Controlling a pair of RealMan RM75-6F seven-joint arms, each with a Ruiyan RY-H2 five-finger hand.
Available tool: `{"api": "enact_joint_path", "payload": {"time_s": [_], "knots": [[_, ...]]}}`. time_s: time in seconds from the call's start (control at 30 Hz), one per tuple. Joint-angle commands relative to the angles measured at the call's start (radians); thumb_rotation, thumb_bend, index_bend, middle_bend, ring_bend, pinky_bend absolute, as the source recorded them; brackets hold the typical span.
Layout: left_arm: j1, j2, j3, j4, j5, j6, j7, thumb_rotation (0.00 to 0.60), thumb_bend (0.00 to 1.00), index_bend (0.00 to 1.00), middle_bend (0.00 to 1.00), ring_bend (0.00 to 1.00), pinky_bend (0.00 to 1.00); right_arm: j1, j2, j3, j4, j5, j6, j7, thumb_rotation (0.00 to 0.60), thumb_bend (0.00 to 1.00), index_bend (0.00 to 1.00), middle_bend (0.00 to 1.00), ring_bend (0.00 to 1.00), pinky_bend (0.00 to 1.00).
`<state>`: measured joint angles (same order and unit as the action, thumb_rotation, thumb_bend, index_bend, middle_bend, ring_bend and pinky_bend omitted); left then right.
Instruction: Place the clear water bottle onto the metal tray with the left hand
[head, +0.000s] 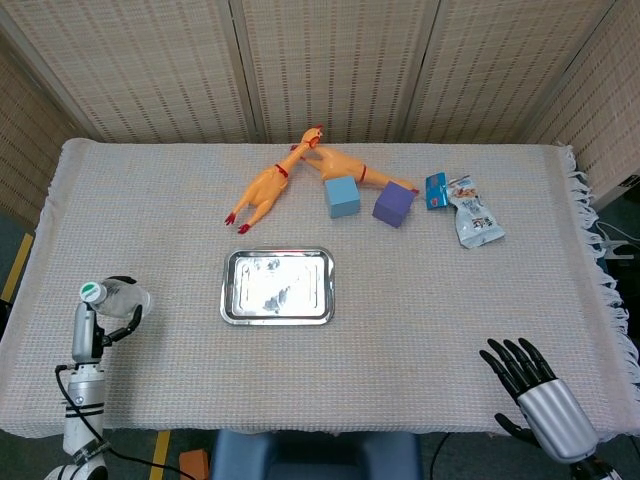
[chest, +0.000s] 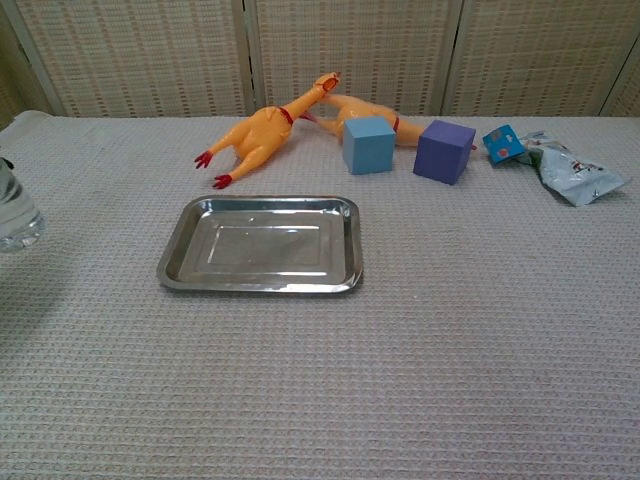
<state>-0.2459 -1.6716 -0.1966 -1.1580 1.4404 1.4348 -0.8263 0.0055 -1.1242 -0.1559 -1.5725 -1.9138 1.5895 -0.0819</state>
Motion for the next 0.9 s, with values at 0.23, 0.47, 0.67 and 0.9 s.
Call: {"api": "enact_joint_path", "payload": {"time_s": [0.23, 0.47, 0.67, 0.9], "knots": [[-0.021, -0.007, 0.086, -0.103, 0.106, -0.011, 0.106, 0.600, 0.45, 0.31, 0.33, 0.19, 0.28, -0.002, 0.009, -0.002, 0.001, -0.003, 0.011, 0.015, 0.600, 0.09, 0.00, 0.00, 0.00, 0.00], [-0.033, -0.006, 0.002, -0.001, 0.015, -0.023, 0.063, 0.600, 0.45, 0.30, 0.33, 0.19, 0.28, -0.005, 0.006, -0.003, 0.004, -0.010, 0.017, 0.013, 0.600, 0.09, 0.00, 0.00, 0.00, 0.00], [-0.028, 0.048, 0.031, -0.117, 0.092, 0.039, 0.045, 0.600, 0.45, 0.30, 0.33, 0.18, 0.28, -0.001, 0.001, -0.001, 0.001, -0.005, -0.001, -0.002, 0.600, 0.09, 0.00, 0.00, 0.00, 0.00], [-0.030, 0.112, 0.015, -0.306, 0.201, 0.178, 0.158, 0.600, 0.45, 0.29, 0.32, 0.18, 0.27, 0.002, 0.000, 0.001, 0.001, -0.001, -0.006, -0.001, 0.600, 0.09, 0.00, 0.00, 0.00, 0.00]]}}
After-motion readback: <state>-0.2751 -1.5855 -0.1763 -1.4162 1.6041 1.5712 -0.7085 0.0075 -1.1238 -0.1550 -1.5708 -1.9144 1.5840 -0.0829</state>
